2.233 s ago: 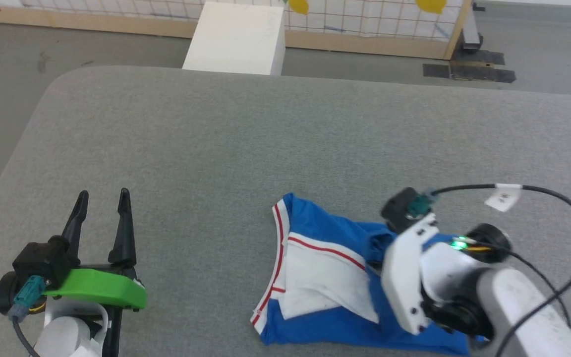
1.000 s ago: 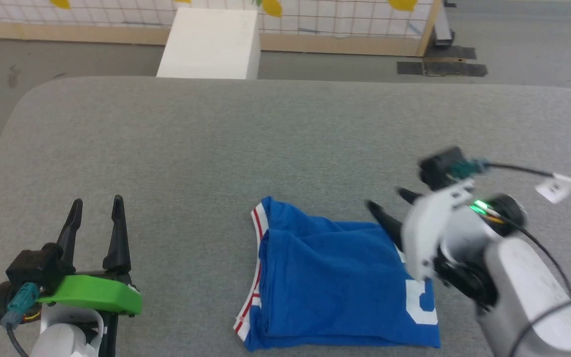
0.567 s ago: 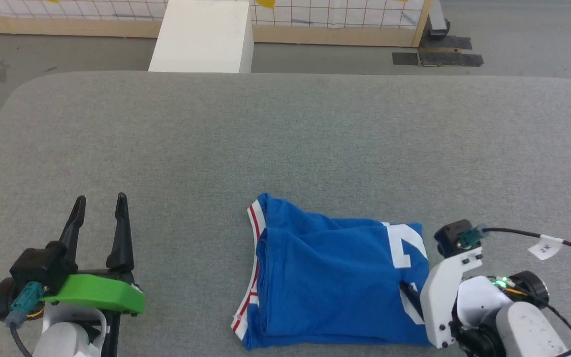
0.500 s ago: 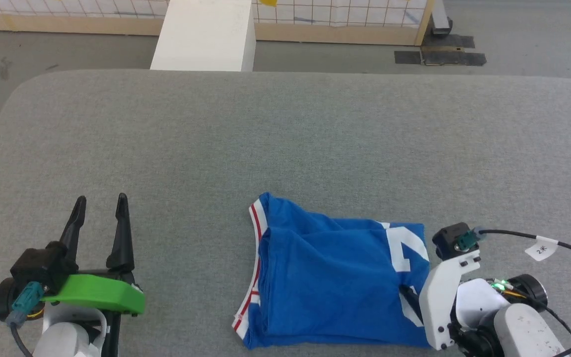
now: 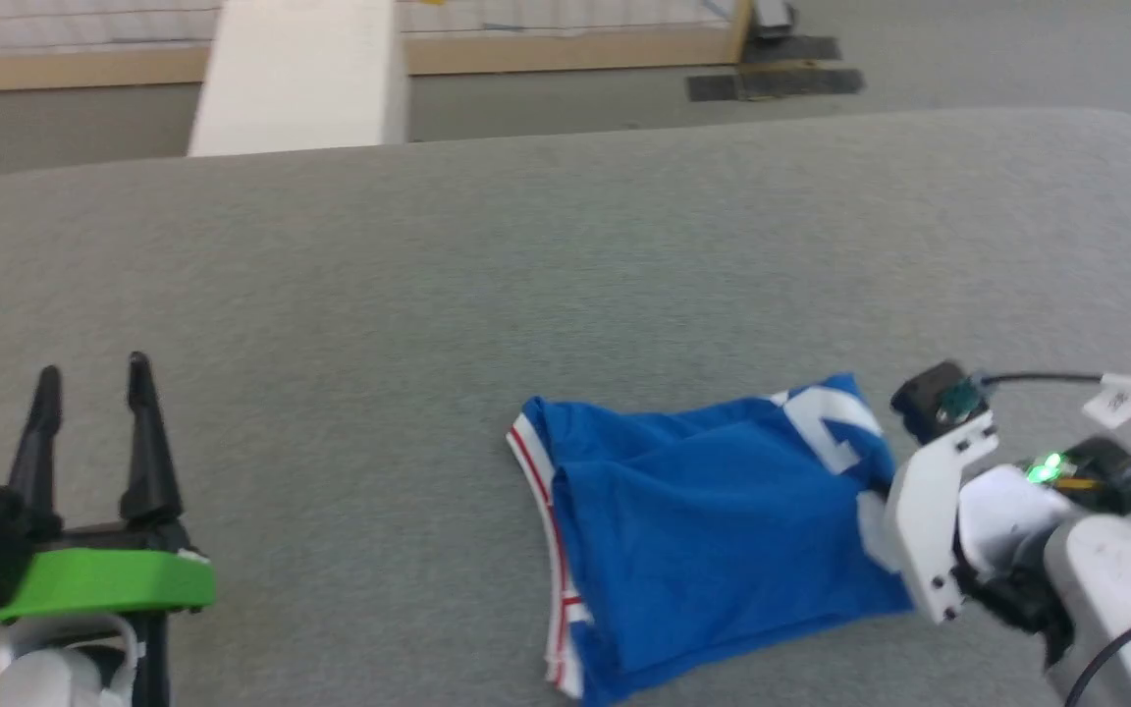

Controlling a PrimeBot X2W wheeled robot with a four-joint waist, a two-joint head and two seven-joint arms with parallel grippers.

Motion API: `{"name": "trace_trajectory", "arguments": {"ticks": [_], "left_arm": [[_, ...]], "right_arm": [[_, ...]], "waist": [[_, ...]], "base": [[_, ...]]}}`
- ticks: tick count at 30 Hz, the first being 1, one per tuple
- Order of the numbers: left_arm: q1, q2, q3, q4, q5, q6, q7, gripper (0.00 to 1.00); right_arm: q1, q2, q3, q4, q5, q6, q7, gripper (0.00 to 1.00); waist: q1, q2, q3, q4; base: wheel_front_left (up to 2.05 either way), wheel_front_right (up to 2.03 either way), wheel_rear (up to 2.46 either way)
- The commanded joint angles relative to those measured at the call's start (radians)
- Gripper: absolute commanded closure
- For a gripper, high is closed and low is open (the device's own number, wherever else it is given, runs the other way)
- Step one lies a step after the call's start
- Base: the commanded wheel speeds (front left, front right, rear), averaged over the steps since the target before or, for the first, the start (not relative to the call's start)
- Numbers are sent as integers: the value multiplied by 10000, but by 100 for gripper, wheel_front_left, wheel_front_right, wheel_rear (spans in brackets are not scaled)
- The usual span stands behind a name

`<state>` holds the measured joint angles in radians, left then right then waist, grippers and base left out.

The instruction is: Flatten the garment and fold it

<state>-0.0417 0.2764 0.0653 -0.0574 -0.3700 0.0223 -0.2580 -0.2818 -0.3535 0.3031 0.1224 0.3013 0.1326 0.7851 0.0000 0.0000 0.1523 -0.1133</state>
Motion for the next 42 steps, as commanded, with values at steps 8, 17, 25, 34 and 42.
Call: {"name": "trace_trajectory", "arguments": {"ticks": [8,17,25,34,42], "left_arm": [[438,685,754,-1269,186,453,290,0],[391,1439,970,-2552,381,535,1306,0],[481,1846,1381,-3259,332,639,1771,0],[460,1915,1375,-3342,284,678,1863,0],[207,1462,822,-2517,256,663,1302,0]], "right_arm": [[-2024,-1192,185,899,463,-19,-611,100],[-3193,-1326,-1542,3054,-469,-19,-1915,100],[-4070,-827,-3882,4221,-1958,-19,-2791,100],[-4688,-304,-5672,4653,-3447,-19,-2792,0],[-5141,-96,-5870,3079,-3317,-19,-4251,0]], "waist": [[0,0,2065,-3871],[0,0,3465,-3925],[0,0,4281,-3560],[0,0,4338,-3374],[0,0,3007,-2763]], "base": [[0,0,0],[0,0,0],[0,0,0],[0,0,0],[0,0,0]]}}
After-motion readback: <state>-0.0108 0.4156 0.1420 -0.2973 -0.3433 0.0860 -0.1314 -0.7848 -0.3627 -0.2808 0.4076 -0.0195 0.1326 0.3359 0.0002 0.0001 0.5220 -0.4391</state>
